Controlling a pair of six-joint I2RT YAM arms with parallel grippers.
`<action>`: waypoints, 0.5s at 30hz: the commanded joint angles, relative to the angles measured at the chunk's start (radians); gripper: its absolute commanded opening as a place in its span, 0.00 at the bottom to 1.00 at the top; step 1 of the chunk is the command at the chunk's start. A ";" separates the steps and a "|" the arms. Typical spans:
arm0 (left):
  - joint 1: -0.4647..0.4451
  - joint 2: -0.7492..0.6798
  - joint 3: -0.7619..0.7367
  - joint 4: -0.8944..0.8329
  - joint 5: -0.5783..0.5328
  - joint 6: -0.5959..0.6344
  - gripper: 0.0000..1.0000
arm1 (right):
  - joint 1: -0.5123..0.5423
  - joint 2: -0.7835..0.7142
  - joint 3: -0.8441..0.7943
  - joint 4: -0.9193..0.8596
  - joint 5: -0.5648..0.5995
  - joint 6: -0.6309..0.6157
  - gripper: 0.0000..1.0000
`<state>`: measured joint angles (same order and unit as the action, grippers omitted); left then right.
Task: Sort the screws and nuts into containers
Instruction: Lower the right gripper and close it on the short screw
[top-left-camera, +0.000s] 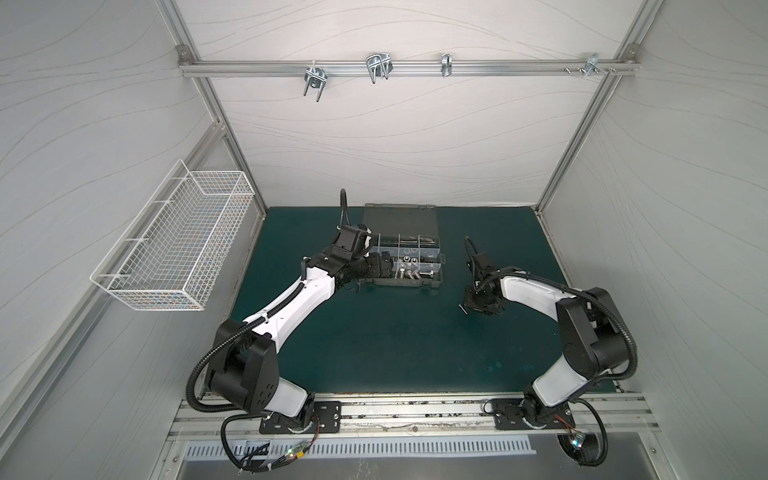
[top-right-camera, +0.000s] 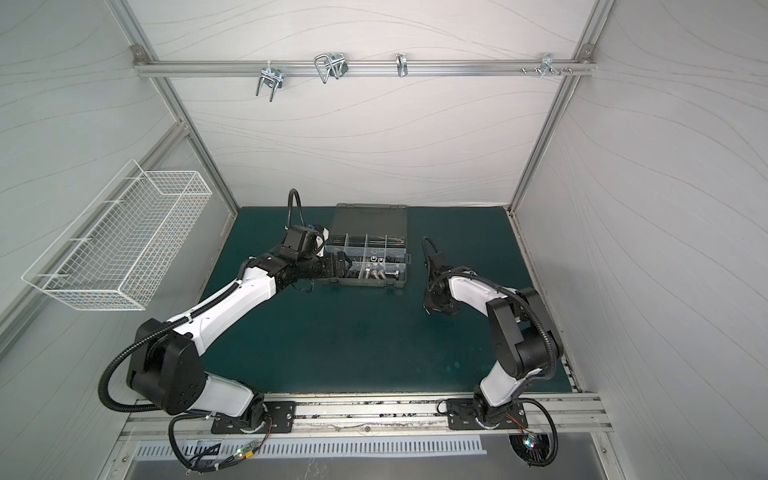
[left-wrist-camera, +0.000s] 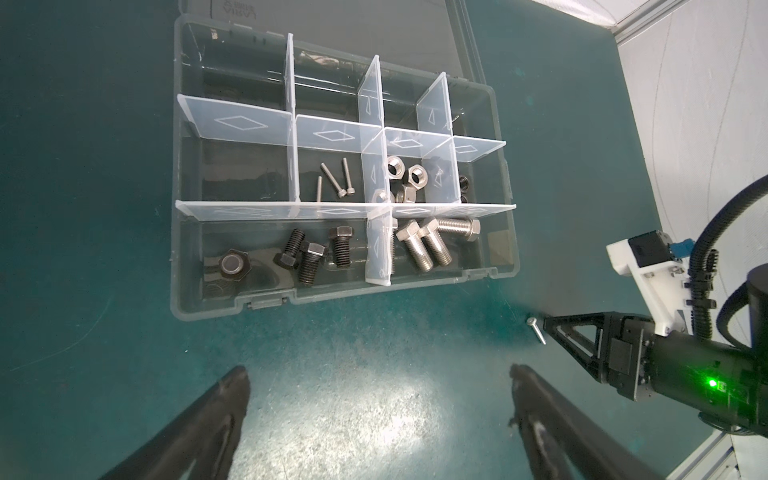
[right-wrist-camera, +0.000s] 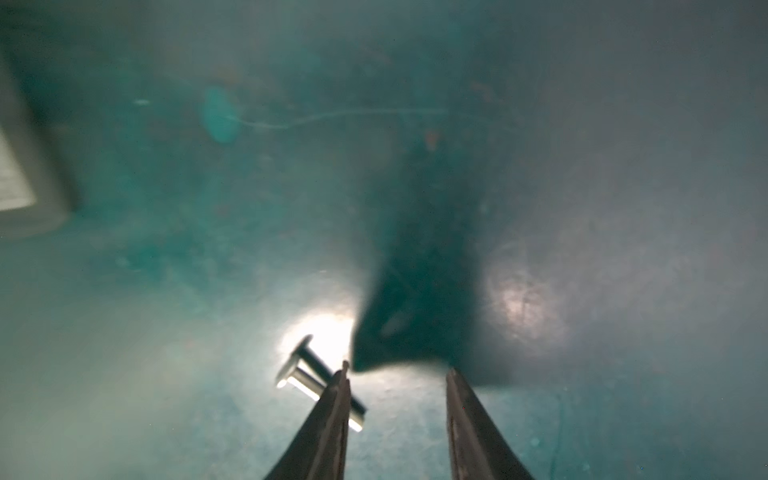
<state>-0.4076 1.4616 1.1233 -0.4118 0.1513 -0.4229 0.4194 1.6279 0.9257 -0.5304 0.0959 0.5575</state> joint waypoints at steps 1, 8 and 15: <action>0.003 0.007 -0.005 0.028 0.008 -0.003 0.99 | 0.011 -0.027 0.019 -0.019 -0.005 -0.039 0.40; 0.003 0.002 -0.007 0.027 0.007 -0.004 0.99 | 0.069 -0.074 0.024 -0.069 -0.019 -0.158 0.46; 0.003 -0.005 -0.011 0.030 0.003 -0.007 0.99 | 0.131 -0.032 0.047 -0.124 0.013 -0.224 0.55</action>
<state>-0.4076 1.4616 1.1179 -0.4099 0.1509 -0.4229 0.5320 1.5742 0.9401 -0.5941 0.0925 0.3851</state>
